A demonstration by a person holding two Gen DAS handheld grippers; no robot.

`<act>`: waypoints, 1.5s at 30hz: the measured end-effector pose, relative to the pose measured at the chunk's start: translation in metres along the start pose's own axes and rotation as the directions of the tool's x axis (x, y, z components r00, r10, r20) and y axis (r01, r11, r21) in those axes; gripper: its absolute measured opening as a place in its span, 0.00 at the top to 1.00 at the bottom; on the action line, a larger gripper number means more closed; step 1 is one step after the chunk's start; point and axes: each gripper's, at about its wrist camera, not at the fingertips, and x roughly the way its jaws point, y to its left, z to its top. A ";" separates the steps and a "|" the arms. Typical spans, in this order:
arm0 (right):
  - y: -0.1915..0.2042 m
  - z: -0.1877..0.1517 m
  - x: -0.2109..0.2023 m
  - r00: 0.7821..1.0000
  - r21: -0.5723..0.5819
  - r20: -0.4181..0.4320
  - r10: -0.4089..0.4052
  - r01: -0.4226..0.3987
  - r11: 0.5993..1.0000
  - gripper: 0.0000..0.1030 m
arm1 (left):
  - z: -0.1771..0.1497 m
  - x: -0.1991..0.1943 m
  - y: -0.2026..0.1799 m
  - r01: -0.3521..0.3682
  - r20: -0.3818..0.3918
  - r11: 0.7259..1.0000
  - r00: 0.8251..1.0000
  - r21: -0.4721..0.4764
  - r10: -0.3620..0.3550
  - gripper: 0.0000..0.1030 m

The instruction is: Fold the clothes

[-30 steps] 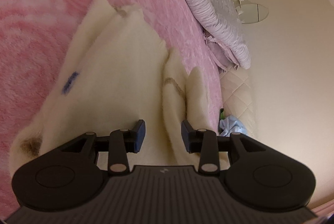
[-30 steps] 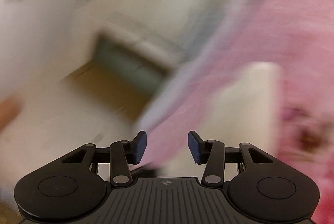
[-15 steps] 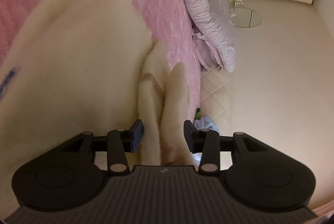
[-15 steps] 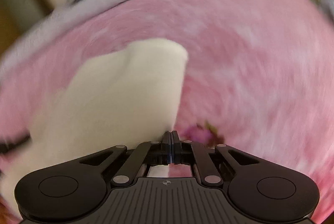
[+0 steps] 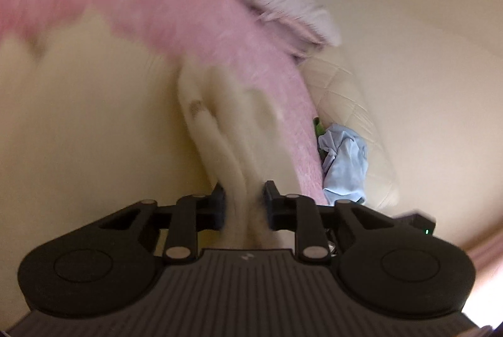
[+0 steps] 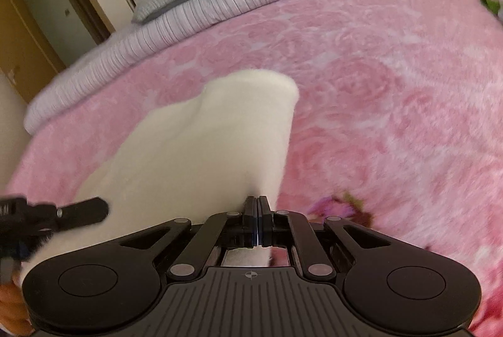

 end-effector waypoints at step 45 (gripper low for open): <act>0.039 -0.080 -0.078 0.989 -0.003 0.023 0.148 -0.148 0.989 0.82 | -0.080 -0.181 0.030 -0.243 0.189 0.951 0.942 -0.190 0.278 0.67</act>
